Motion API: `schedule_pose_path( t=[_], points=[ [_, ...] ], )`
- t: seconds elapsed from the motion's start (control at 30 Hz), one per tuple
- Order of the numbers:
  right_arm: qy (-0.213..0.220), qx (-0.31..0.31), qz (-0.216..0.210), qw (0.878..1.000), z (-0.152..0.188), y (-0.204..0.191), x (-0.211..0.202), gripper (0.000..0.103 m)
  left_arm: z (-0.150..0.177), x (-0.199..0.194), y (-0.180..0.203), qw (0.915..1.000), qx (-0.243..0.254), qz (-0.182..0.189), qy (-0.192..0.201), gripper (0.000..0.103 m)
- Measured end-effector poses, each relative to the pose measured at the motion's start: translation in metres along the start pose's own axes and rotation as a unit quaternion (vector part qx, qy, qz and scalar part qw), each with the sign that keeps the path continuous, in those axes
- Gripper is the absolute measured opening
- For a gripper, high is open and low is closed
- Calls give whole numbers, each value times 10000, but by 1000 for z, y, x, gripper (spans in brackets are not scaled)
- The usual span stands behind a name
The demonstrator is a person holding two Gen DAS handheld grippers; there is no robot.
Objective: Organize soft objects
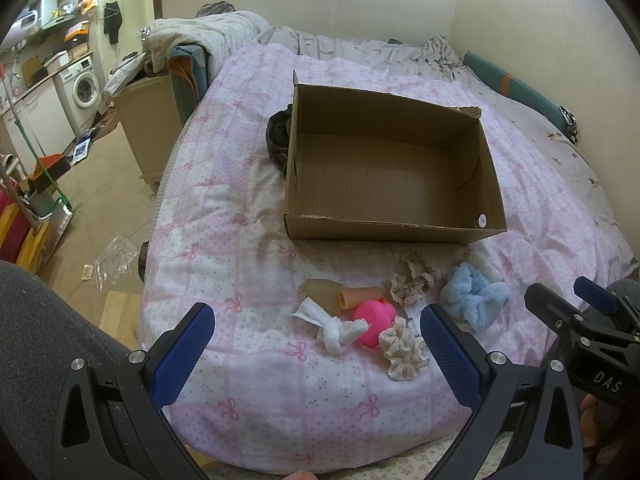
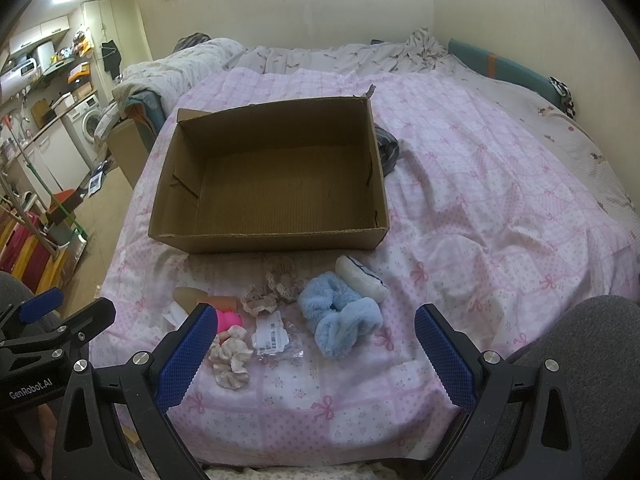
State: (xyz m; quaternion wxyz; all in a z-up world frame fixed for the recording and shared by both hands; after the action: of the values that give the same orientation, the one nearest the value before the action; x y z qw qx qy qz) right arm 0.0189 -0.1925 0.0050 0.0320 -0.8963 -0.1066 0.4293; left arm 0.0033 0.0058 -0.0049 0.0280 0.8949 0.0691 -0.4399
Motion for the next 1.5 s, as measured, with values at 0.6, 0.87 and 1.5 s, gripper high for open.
schedule_pose_path(
  t=[0.6,0.87,1.5],
  points=[
    [-16,16,1,10000,1,1,1,103,2,2,-1,10000,-23,-16,-14,103],
    [-37,45,2,10000,3,2,3,103,4,3,-1,10000,-34,-32,-34,103],
    [59,86,-207,9997,-38,7,-8,103,-50,5,4,9993,-117,4,-363,103]
  ],
)
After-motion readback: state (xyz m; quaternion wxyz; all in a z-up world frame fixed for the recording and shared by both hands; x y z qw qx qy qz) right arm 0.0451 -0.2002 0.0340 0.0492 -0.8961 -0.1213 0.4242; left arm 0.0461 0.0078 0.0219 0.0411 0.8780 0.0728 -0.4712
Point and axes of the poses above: each gripper's, at about its wrist camera, not at the fingertips, and x roughly the way its jaws point, y to its right, z to its underside, the point moved 1 cm from there along x, roughly the way its jaws point, and after that the axes turned 5 degrees about -z, right-handed, at the moved point
